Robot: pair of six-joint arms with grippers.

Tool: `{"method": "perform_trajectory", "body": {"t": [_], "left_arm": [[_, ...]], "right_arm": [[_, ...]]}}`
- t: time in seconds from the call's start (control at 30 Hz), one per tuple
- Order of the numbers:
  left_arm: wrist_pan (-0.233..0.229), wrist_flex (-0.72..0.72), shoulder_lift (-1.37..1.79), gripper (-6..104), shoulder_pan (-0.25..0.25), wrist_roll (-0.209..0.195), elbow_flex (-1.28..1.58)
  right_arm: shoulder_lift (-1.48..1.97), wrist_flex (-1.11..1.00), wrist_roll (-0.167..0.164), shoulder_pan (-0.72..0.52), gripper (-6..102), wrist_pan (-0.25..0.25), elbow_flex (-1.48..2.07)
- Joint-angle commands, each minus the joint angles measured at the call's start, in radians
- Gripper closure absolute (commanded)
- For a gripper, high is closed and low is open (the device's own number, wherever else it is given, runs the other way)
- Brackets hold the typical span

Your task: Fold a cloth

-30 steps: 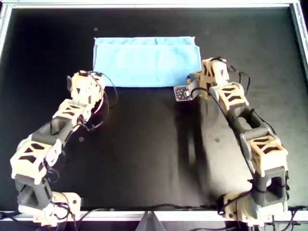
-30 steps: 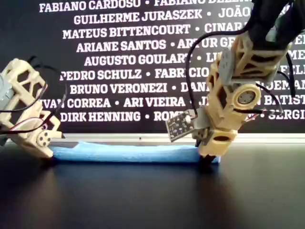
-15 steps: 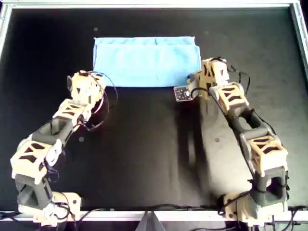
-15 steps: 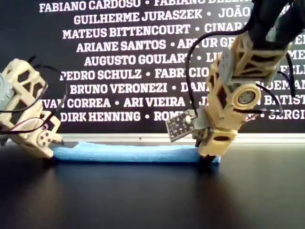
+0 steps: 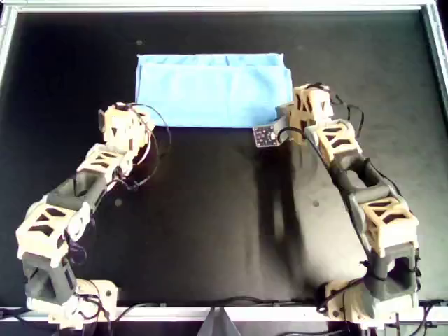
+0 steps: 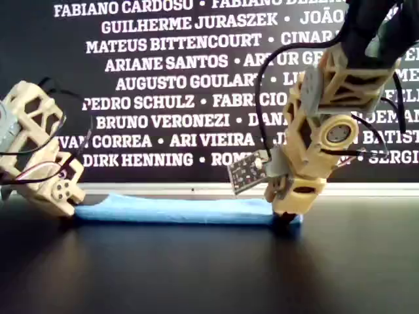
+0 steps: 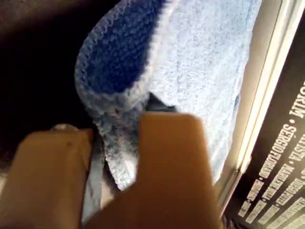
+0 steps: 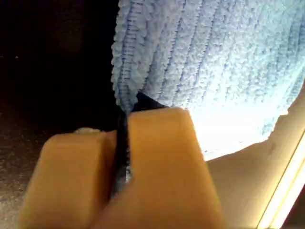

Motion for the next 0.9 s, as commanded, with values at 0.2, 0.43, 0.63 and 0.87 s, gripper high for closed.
{"method": "perform_trajectory", "body": {"t": [0.2, 0.43, 0.63, 0.87], "left_arm": [[0.005, -0.009, 0.025, 98, -0.026, -0.003, -0.011], [0.005, 0.005, 0.028, 98, -0.026, 0.009, 0.002], [0.005, 0.003, 0.097, 98, -0.026, 0.012, 0.112], [0.005, 0.005, 0.273, 98, -0.044, 0.012, 0.295]], "right_arm": [[0.032, 0.002, 0.003, -0.003, 97, -0.005, -0.054], [0.066, 0.017, 0.003, -0.002, 97, -0.020, -0.043], [0.133, 0.020, 0.006, 0.002, 97, -0.012, 0.055], [0.276, 0.020, 0.006, 0.000, 97, -0.018, 0.249]]}}
